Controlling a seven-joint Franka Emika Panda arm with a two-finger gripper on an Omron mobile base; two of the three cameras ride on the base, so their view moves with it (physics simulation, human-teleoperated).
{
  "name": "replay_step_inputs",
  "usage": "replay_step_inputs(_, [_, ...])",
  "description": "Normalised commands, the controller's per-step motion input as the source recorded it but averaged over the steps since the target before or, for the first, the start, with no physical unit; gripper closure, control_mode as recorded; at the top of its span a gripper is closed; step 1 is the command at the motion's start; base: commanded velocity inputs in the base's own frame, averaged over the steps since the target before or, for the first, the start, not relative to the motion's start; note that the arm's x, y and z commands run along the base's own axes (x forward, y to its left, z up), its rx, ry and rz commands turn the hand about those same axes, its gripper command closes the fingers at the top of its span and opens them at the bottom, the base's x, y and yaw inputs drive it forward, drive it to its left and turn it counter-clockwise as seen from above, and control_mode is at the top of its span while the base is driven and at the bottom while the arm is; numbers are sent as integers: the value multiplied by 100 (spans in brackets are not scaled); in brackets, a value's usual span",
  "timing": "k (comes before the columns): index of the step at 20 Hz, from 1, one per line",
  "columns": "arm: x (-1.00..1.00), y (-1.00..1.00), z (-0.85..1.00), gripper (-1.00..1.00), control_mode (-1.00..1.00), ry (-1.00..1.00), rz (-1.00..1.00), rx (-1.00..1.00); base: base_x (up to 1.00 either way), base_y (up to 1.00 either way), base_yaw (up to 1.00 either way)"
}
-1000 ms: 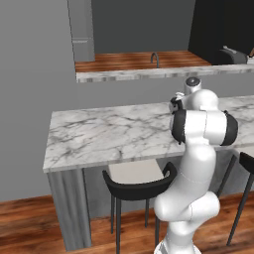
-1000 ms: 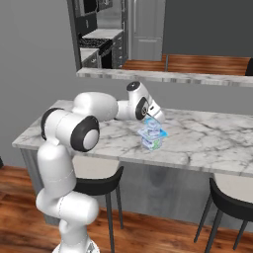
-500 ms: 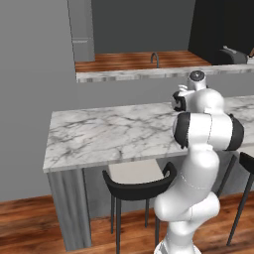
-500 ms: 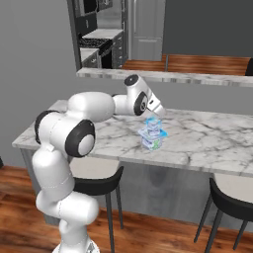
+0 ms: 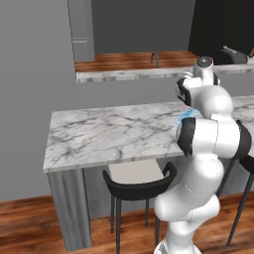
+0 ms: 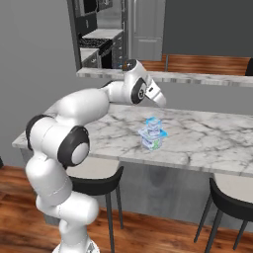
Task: Stack the yogurt containers by placing the smaller containers on top of the larger containers.
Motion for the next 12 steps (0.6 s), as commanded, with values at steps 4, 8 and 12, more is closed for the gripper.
replay_step_inputs(4, [-57,1,69,-100,-100,-2,-1,0,0,0,0])
replay_step_inputs(8, [-77,17,57,-100,-100,-3,0,-3,0,0,0])
replay_step_inputs(12, [-94,32,28,-100,-100,0,0,-11,0,0,0])
